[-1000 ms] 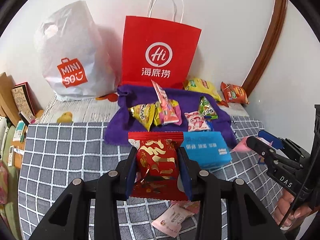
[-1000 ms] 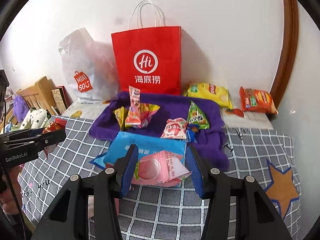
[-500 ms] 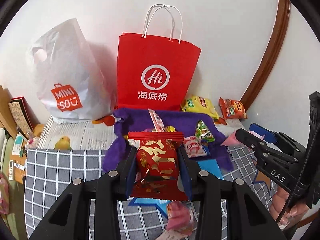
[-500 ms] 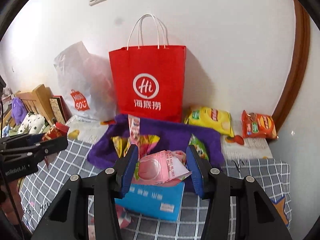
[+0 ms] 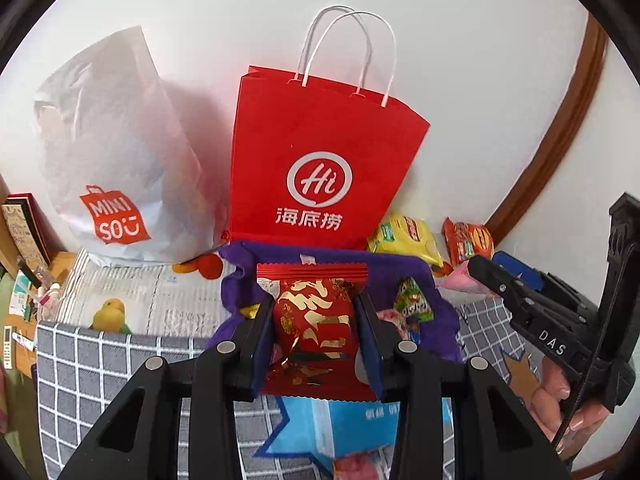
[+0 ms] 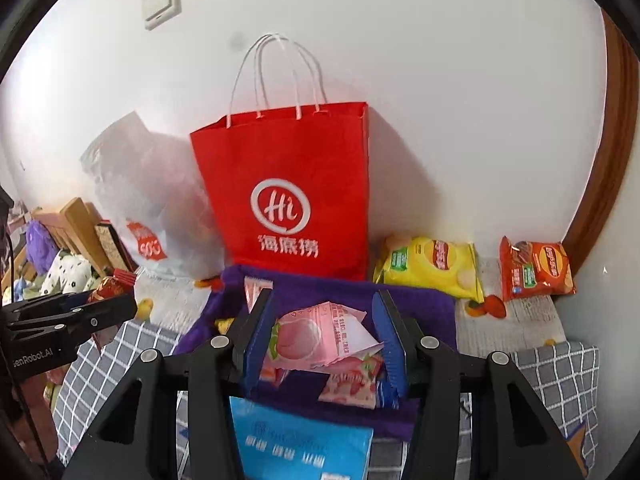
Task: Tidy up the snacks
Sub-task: 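Carry the red packet with the left gripper over the purple cloth while the right carries the pink packet, then open the left gripper to drop the red packet while the right releases the pink packet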
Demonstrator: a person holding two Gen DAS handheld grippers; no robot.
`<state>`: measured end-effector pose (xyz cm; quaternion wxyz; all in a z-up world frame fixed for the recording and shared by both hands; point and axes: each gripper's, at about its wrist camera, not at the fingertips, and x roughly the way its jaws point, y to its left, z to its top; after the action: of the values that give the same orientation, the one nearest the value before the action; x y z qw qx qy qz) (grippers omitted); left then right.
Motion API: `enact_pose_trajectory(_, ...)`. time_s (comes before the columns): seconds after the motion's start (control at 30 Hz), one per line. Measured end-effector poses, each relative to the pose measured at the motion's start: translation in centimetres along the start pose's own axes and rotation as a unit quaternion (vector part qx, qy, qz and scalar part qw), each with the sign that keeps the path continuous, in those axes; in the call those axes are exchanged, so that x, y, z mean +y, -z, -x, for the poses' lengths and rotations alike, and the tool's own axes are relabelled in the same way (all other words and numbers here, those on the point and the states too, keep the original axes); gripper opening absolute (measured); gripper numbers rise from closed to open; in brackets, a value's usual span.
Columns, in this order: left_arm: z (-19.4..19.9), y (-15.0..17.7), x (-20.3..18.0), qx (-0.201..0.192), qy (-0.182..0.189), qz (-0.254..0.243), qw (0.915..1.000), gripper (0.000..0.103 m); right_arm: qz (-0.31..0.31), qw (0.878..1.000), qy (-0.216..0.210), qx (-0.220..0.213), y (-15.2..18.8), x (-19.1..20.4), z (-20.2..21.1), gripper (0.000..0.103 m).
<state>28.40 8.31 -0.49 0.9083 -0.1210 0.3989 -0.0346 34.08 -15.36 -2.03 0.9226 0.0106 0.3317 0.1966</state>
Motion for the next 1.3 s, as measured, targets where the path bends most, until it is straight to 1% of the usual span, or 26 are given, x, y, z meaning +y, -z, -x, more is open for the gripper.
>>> enact_pose_trajectory(0.13, -2.0, -0.8, 0.7, 0.010, 0.006, 0.016, 0.9998, 0.036, -0.028, 0.999, -0.022, 0.009, 0.5, -1.4, -2.2, 0.049)
enact_pose_trajectory(0.2, -3.2, -1.4, 1.1, 0.016, 0.004, 0.021, 0.9996, 0.036, -0.025, 0.999, -0.018, 0.036, 0.6, -1.8, -3.8, 0.049)
enact_pose_trajectory(0.27, -4.0, -2.0, 1.3, 0.018, 0.004, 0.026, 0.9995, 0.036, -0.025, 0.999, -0.006, 0.041, 0.7, -2.3, -4.6, 0.049)
enact_pose_trajectory(0.4, -5.5, -2.7, 2.2, 0.016, 0.013, 0.038, 0.9991, 0.036, -0.025, 0.998, -0.006, 0.062, 1.1, -3.3, -6.0, 0.049)
enact_pose_trajectory(0.5, -7.1, -2.4, 3.4, 0.023, 0.017, 0.052, 0.9982, 0.036, -0.020, 0.997, 0.000, 0.076, 1.4, -3.7, -6.9, 0.049)
enact_pose_trajectory(0.6, -8.9, -2.1, 4.2, 0.046, 0.011, 0.059, 0.9972, 0.036, -0.013, 0.995, -0.007, 0.097, 2.0, -3.9, -8.1, 0.049)
enact_pose_trajectory(0.77, -9.8, -2.4, 6.1, 0.052, 0.009, 0.076, 0.9957, 0.036, -0.013, 0.992, -0.005, 0.126, 3.1, -3.6, -10.6, 0.049)
enact_pose_trajectory(0.9, -10.2, -2.3, 7.3, 0.056, 0.007, 0.090, 0.9944, 0.036, -0.013, 0.990, 0.010, 0.140, 4.1, -3.3, -12.4, 0.050)
enact_pose_trajectory(1.0, -10.9, -2.3, 7.6, 0.063, 0.006, 0.096, 0.9934, 0.036, -0.016, 0.989, 0.014, 0.146, 4.6, -3.2, -13.1, 0.050)
enact_pose_trajectory(1.1, -11.9, -1.9, 7.3, 0.076, 0.012, 0.095, 0.9925, 0.036, -0.012, 0.986, 0.019, 0.164, 4.9, -3.1, -13.7, 0.050)
enact_pose_trajectory(1.3, -14.5, -0.9, 6.8, 0.114, 0.021, 0.103, 0.9878, 0.036, 0.004, 0.982, 0.013, 0.189, 5.3, -2.8, -14.1, 0.052)
